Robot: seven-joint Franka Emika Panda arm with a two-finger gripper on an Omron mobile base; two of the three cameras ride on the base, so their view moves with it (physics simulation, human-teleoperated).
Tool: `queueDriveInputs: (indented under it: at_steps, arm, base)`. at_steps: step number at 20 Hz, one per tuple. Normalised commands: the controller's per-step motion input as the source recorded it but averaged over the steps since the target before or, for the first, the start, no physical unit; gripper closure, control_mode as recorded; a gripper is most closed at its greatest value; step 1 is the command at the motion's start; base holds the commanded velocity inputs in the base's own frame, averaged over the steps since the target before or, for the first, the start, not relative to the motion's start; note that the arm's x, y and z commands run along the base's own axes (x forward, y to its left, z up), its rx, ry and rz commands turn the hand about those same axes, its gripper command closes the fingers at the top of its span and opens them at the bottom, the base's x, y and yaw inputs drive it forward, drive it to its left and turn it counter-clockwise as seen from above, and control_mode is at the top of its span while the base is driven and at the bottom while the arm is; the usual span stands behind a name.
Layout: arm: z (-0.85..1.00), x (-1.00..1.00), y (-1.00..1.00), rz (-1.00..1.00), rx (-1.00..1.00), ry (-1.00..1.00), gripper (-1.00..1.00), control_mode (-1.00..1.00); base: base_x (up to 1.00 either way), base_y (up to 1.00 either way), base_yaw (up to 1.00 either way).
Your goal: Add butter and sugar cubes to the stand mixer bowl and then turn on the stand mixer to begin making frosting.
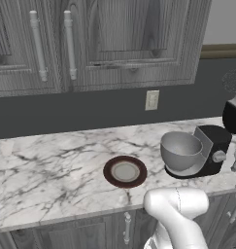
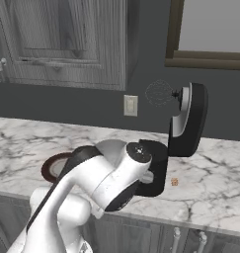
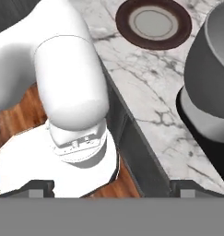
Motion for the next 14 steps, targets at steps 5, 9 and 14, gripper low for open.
queueDriveInputs:
  at_steps: [5,9,14]
  arm:
    - [-0.17,-0.36,-0.7,-0.09,0.11,-0.01,-1.0,-1.0]
    - [-0.21,-0.01,-0.66,-0.02,0.11,0.0,-1.0,-1.0]
    - [-0.06,0.31,-0.57,0.0,0.12,0.0,-1.0,-1.0]
  base:
    - [0.0,0.0,0.0]
    - [0.0,0.0,0.0]
    - [0.0,0.0,0.0]
